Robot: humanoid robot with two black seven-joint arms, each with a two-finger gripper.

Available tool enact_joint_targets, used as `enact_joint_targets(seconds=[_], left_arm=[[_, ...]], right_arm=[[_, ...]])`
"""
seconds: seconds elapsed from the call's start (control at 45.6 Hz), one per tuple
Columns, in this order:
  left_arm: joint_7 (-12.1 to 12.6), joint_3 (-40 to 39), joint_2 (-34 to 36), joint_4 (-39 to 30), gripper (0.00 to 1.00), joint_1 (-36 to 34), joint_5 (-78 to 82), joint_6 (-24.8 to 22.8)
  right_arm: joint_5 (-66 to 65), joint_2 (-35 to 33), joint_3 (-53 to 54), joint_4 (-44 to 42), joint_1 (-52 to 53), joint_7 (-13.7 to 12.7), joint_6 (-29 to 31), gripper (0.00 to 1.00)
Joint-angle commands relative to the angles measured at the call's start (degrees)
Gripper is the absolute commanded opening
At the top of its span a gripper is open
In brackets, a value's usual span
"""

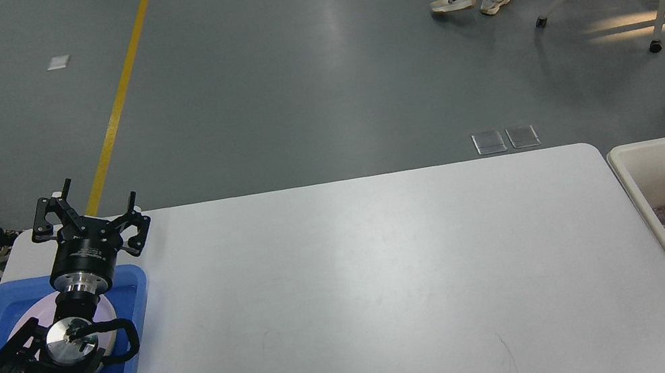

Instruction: Tidy desktop

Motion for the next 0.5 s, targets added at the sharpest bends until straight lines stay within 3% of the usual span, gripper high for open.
enact_joint_targets(seconds=[0.0, 0.088, 0.154, 0.263, 0.373, 0.417, 0.483], left_arm=[[-0.02, 0.0, 0.0, -0.07, 0.97, 0.04, 0.0, 0.0], [-0.02, 0.0, 0.0, -0.07, 0.97, 0.03, 0.0, 0.0], [-0.02, 0.0, 0.0, -0.07, 0.97, 0.04, 0.0, 0.0], [-0.02, 0.0, 0.0, -0.07, 0.97, -0.05, 0.0, 0.0], [-0.02, 0.0, 0.0, 0.02, 0.97, 0.04, 0.0, 0.0], [-0.02, 0.0, 0.0, -0.07, 0.97, -0.05, 0.0, 0.0], [-0.02, 0.0, 0.0, 0.02, 0.97, -0.05, 0.0, 0.0]], right_arm=[[0.11, 1.35, 19.81, 0.49, 0.05, 0.27, 0.16, 1.0], [0.11, 3.98, 39.06, 0.92, -1.96, 1.49, 0.51, 1.0], [0.11, 7.4, 50.85, 1.8, -4.07, 4.65, 0.42, 1.0], [0.02, 13.12, 65.19, 5.22, -7.32, 15.27, 0.95, 1.0], [0.02, 15.24, 71.71, 12.25, -12.51, 26.97, 1.83, 1.0], [-0.06, 15.94, 71.98, 14.1, -13.83, 30.22, 1.83, 1.0], [-0.06, 17.52, 71.98, 14.64, -14.54, 32.52, 1.83, 1.0]])
